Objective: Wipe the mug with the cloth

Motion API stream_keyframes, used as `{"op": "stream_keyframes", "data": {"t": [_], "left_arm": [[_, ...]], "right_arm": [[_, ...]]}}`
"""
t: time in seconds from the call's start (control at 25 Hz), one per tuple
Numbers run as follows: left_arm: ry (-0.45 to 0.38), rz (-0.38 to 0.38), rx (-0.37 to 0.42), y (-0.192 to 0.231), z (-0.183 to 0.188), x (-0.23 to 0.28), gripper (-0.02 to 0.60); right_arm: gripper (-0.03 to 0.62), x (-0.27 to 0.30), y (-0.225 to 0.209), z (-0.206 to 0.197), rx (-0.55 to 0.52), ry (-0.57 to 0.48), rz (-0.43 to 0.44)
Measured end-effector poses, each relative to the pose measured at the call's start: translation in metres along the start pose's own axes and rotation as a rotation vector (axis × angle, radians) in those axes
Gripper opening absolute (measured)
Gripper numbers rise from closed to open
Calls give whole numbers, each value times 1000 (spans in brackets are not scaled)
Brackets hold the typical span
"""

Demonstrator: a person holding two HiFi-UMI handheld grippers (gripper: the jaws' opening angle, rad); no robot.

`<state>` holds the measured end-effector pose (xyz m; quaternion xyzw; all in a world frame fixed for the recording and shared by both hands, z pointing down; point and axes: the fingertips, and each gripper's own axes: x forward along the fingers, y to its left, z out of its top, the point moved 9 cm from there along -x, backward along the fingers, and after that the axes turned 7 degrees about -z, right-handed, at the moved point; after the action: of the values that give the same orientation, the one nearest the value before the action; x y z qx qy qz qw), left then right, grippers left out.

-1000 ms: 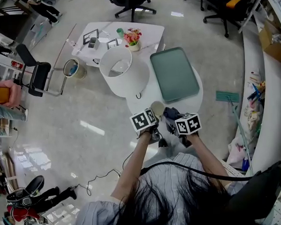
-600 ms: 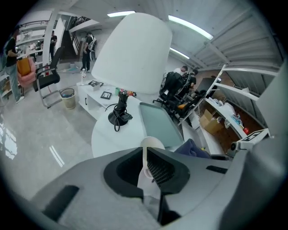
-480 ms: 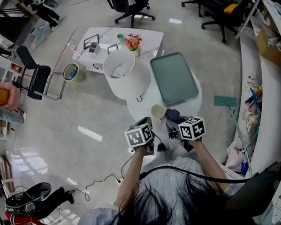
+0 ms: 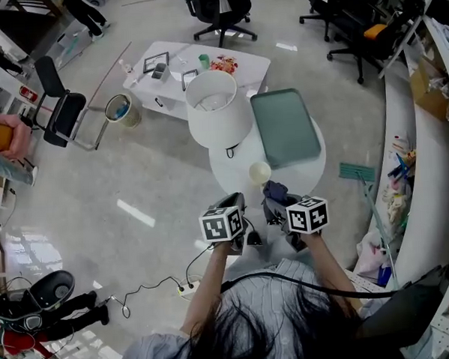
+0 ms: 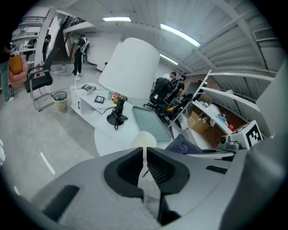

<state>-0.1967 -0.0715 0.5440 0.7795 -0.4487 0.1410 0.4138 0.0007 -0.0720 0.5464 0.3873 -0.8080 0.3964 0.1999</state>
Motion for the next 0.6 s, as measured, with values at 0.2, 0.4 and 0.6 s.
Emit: {"op": "stream_keyframes", "data": {"t": [0.2,0.4,0.6], "left_arm": [[-22,-93,-6,-3,-17,-17,37],[-21,-122,1,-8,-32,-23,37],[-28,-146,4,-17,-46,-21,37]], "right_arm": [[80,-13,18,-14,12,0,-8],[80,-29,29,-30,26,2,-17],[80,-37,28,-43,16,8,-19]]}}
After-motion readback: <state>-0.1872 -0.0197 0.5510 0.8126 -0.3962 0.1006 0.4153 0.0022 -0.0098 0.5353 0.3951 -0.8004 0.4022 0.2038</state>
